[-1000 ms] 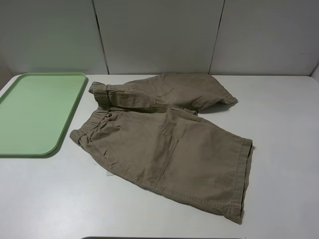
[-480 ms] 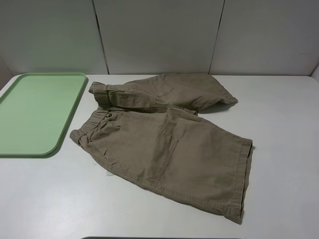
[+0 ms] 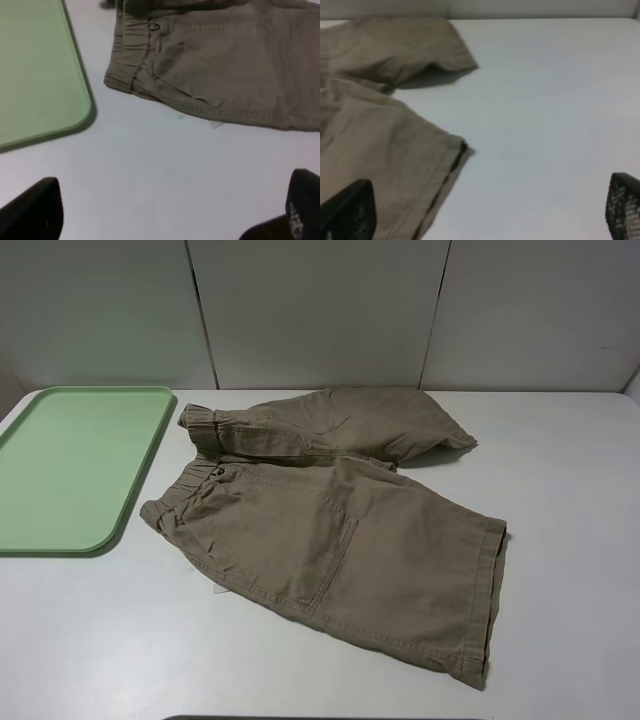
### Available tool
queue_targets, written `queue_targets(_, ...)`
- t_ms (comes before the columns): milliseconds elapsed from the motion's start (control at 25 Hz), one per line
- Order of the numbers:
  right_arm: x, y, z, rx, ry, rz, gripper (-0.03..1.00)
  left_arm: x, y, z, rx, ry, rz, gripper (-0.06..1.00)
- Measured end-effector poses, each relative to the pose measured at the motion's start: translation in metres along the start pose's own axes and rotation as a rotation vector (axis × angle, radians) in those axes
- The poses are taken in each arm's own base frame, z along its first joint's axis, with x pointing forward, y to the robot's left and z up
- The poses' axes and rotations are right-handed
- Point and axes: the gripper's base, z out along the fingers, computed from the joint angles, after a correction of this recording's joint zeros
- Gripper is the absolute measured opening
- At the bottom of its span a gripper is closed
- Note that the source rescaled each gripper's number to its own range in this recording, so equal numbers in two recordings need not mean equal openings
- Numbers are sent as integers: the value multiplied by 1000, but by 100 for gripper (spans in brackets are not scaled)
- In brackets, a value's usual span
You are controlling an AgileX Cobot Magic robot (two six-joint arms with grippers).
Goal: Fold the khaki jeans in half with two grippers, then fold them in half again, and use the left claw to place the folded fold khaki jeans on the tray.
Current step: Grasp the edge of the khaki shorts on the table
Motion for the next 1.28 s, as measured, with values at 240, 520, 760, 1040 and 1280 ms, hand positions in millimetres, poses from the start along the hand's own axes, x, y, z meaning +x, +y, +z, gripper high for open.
queue_targets(240, -23, 12, -6, -139, -53, -76, 100, -24, -9, -16, 72, -48, 132, 93)
queue_targets(520, -64, 31, 20, -361, 78, -281, 100, -77, -8, 9, 132, 130, 352, 93)
queue_targets(760, -70, 46, 63, -501, 271, -540, 100, -111, -7, 57, 236, 341, 521, 93)
queue_targets(1040, -59, 61, 103, -548, 457, -848, 100, -132, -3, 114, 214, 548, 765, 93)
queue_targets(1280, -51, 73, 132, -497, 538, -1041, 100, -137, 9, 157, 124, 622, 882, 93)
